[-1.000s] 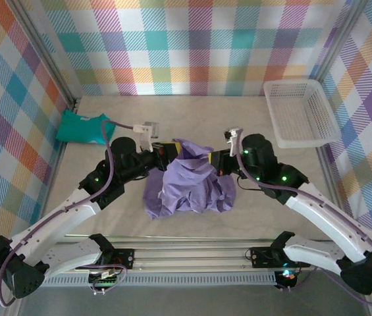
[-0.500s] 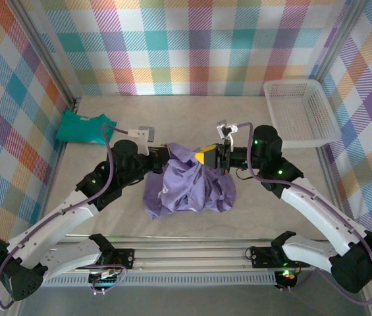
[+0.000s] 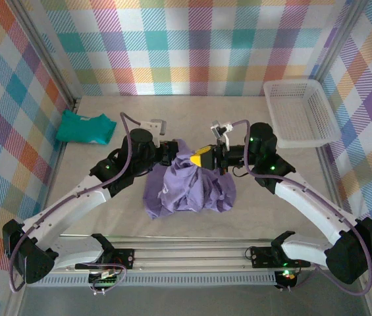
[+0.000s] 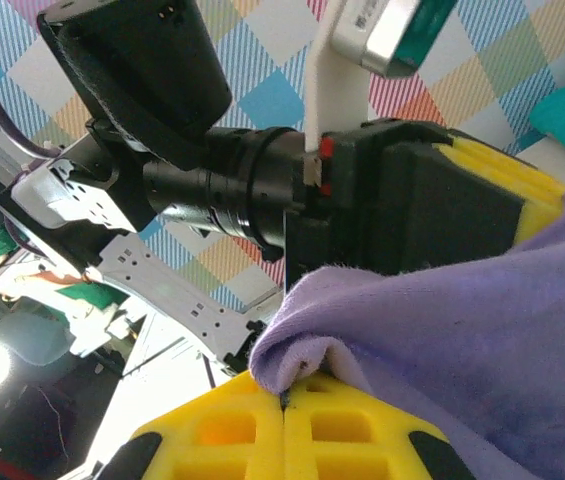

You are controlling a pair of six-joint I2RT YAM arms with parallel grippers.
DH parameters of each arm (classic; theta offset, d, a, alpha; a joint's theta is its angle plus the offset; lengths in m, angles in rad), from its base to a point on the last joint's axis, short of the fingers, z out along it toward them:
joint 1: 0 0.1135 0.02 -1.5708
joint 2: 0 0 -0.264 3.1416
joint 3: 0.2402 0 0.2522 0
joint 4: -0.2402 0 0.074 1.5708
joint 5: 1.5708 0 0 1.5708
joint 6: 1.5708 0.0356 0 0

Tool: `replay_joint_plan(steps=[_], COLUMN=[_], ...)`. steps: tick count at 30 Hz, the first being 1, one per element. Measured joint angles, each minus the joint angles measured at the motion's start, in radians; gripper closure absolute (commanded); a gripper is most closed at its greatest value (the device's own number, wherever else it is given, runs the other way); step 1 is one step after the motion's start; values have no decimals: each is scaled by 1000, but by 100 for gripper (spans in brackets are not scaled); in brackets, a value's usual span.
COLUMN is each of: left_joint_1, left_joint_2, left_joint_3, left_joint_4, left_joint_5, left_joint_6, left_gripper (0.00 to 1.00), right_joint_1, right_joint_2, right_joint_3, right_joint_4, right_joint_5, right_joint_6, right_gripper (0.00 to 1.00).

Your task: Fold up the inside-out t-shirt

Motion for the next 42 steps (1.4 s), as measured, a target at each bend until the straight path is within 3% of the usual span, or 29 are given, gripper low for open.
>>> replay_joint_plan(steps=[6,11,20,27,35,42], left_joint_1=[0,0,0,0,0,0], left_joint_2=[-140,-269,-222,-124,-100,-81], left_joint_3=[-63,-88,-86,-29,-7,-5], left_joint_4=[-35,-45,-29,-29,0,2], left_joint_5=[2,107,382,430,448,444], left_joint_6=[31,54,96,109,119,134], left_gripper=[39,37,45,57,75,86], right_joint_1=[-2,-2,-2,-2,-2,-2], right_joint_2=[-18,-18,-18,-18,-18,-18], right_joint_3=[-6,-13,-13,-13,-13,-13], right_joint_4=[0,-4,-22,-23,-23,-23], right_joint_5=[69,127,171,176,177,176], right_joint_6=[5,28,53,56,56,56], right_gripper=[100,100,100,100,100,100])
